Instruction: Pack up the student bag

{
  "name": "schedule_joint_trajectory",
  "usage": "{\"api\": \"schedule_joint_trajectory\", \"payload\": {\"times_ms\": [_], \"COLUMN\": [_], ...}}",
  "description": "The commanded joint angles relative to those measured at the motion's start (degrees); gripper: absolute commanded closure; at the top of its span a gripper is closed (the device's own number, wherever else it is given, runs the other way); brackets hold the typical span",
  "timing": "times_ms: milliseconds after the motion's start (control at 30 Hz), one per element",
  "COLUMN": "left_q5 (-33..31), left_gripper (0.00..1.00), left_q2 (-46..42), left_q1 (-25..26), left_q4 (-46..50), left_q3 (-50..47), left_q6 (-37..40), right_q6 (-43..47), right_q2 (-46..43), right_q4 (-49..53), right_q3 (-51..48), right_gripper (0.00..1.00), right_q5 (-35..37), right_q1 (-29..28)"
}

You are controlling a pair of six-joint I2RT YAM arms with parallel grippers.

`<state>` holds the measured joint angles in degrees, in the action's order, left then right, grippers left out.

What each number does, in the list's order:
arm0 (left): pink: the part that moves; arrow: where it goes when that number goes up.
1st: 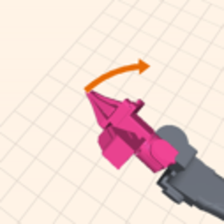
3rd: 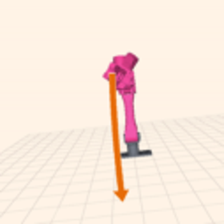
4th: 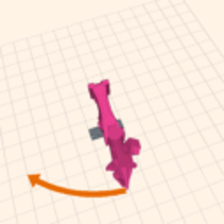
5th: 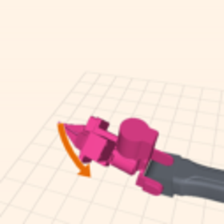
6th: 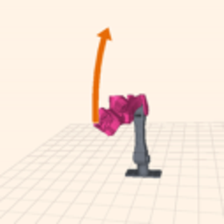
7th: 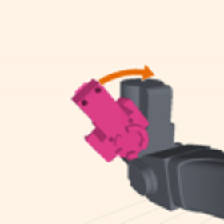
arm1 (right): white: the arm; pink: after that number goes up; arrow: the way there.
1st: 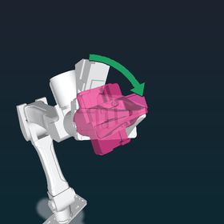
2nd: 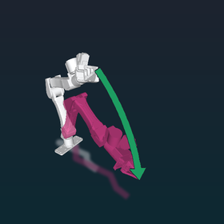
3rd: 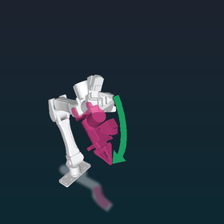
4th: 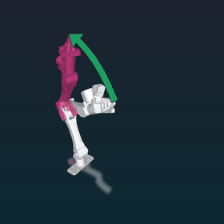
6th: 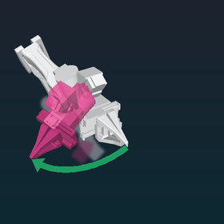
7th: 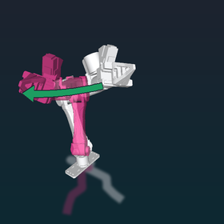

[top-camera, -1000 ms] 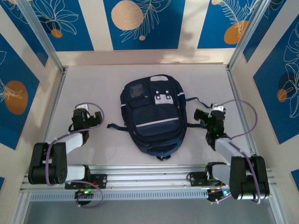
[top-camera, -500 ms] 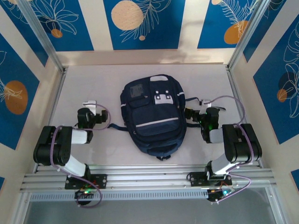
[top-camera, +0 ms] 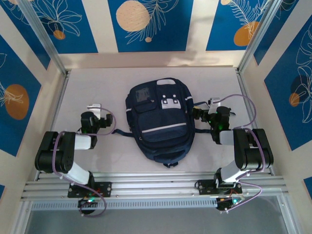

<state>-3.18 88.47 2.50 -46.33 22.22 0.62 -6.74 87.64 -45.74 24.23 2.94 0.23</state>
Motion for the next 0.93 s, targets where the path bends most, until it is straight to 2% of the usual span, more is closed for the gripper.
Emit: {"api": "schedule_joint_trajectory", "payload": {"times_ms": [0, 133, 200, 900], "left_q5": [1.0, 1.0, 3.5, 3.4], "left_gripper": [0.0, 0.0, 0.0, 0.0], "left_q2": [-0.5, -0.5, -0.5, -0.5], "left_q1": [0.6, 0.7, 0.6, 0.7], "left_q4": [-2.4, -2.3, -0.4, -0.5], "left_q3": [0.3, 0.3, 1.3, 1.2], "left_q6": [1.2, 1.4, 2.2, 2.3], "right_q6": [1.5, 1.5, 1.5, 1.5], "right_q2": [-0.4, -0.4, -0.4, -0.4], "right_q4": [-0.2, -0.3, -0.3, -0.3], "right_q3": [-0.3, -0.3, -0.2, -0.3], "right_gripper": [0.01, 0.01, 0.01, 0.01], "right_q5": [-0.3, -0.3, -0.3, -0.3], "right_q1": [0.0, 0.1, 0.1, 0.2]}}
